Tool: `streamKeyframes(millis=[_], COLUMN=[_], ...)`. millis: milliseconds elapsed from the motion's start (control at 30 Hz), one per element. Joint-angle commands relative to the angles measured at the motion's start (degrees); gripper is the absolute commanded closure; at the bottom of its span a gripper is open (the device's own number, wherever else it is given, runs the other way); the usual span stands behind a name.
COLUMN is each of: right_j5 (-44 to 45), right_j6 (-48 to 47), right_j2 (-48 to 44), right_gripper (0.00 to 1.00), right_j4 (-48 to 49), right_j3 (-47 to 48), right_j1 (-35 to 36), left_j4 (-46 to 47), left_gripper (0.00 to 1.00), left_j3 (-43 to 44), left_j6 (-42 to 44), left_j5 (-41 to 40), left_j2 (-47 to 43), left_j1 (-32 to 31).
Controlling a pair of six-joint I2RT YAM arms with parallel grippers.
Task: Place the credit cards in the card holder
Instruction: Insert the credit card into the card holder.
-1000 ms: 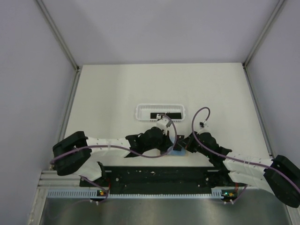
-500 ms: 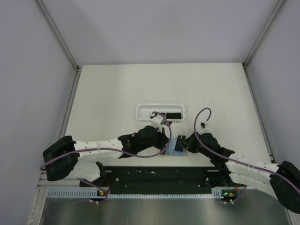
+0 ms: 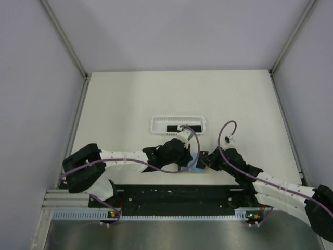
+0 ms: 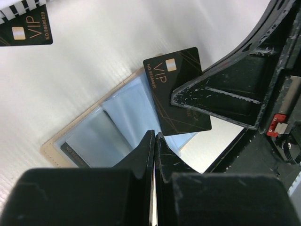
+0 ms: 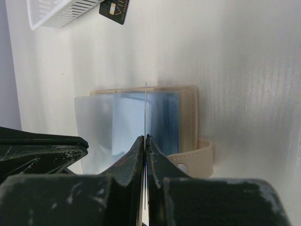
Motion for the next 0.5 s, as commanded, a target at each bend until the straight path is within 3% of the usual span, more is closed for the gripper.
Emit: streamKeyframes(millis=[0,467], right_j5=[1.4,9.1], right_j6=[-1.4,-9.9], right_j2=[-0.9,-8.6], right_gripper=[1.0,1.0], right_j4=[-1.9,-21.8], right_j3=[2.2,15.0], right_j1=[-0.4,-0.4], left_j4=[2.0,1.0], left_gripper=[1.0,1.0], left_j3=[-1.3,-6.3], left_j6=[-1.9,-4.4], left_j5=[-3.2,-5.7], left_j2=[0.0,-1.0], left_j1=[0.0,0.0])
